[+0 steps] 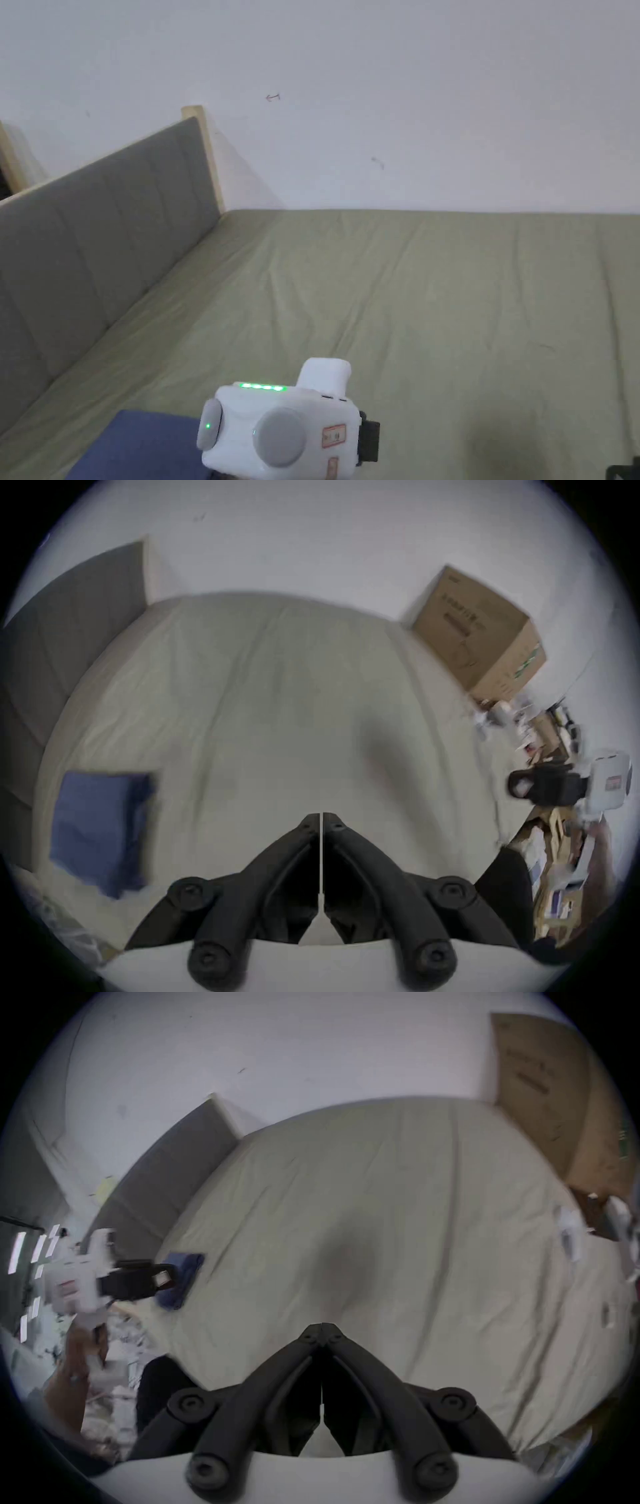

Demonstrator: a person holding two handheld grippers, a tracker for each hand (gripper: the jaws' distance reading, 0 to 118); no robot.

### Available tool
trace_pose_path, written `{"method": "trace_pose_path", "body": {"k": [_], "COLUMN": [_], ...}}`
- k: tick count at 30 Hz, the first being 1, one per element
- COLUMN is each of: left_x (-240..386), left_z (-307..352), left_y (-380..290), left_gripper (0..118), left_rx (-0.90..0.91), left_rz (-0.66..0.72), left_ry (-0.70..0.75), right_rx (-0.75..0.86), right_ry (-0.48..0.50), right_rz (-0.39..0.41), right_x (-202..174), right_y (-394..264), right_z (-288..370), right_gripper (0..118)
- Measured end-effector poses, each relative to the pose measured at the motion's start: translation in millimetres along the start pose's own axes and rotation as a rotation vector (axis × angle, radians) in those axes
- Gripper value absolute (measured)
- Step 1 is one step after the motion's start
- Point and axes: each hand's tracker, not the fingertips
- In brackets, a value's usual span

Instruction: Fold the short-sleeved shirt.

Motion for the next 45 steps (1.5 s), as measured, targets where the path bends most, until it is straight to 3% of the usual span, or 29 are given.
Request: {"method": "trace_pose_path", "body": {"k": [2,8,10,12,15,16,18,20,22,25,26,36,45], "left_x": [34,111,123,134,135,136,132,131,131,131,132,145,137], "left_z": [9,44,54,58,64,63,67,70,70,73,73,71,74], "left_y": [13,42,49,57,64,65,64,64,64,62,61,51,53], "left_gripper": [1,1,1,1,1,2,8,29,66,111,115,115,115], "left_rx": [0.132,0.555,0.655,0.731,0.807,0.826,0.865,0.879,0.886,0.892,0.895,0.943,0.921], "left_rz": [-0.045,-0.228,-0.224,-0.211,-0.182,-0.184,-0.191,-0.186,-0.183,-0.176,-0.177,-0.261,-0.219], "left_ry": [-0.028,0.133,0.203,0.246,0.277,0.295,0.287,0.282,0.306,0.304,0.307,0.435,0.383], "right_rx": [0.111,0.543,0.711,0.83,0.902,0.908,0.932,0.959,0.969,0.973,0.971,0.957,0.956], "right_ry": [0.011,-0.085,-0.161,-0.145,-0.224,-0.225,-0.243,-0.275,-0.289,-0.281,-0.286,-0.307,-0.32], "right_rz": [-0.011,0.046,0.046,0.056,0.087,0.095,0.098,0.106,0.118,0.109,0.107,0.11,0.121], "right_x": [2,-6,-14,-17,-25,-25,-28,-31,-35,-36,-37,-41,-43], "right_y": [7,24,30,36,44,46,46,44,42,42,43,47,45], "right_z": [18,74,86,93,93,92,90,90,89,89,88,84,82], "right_gripper": [0,0,0,0,0,3,27,60,95,113,117,118,118]}}
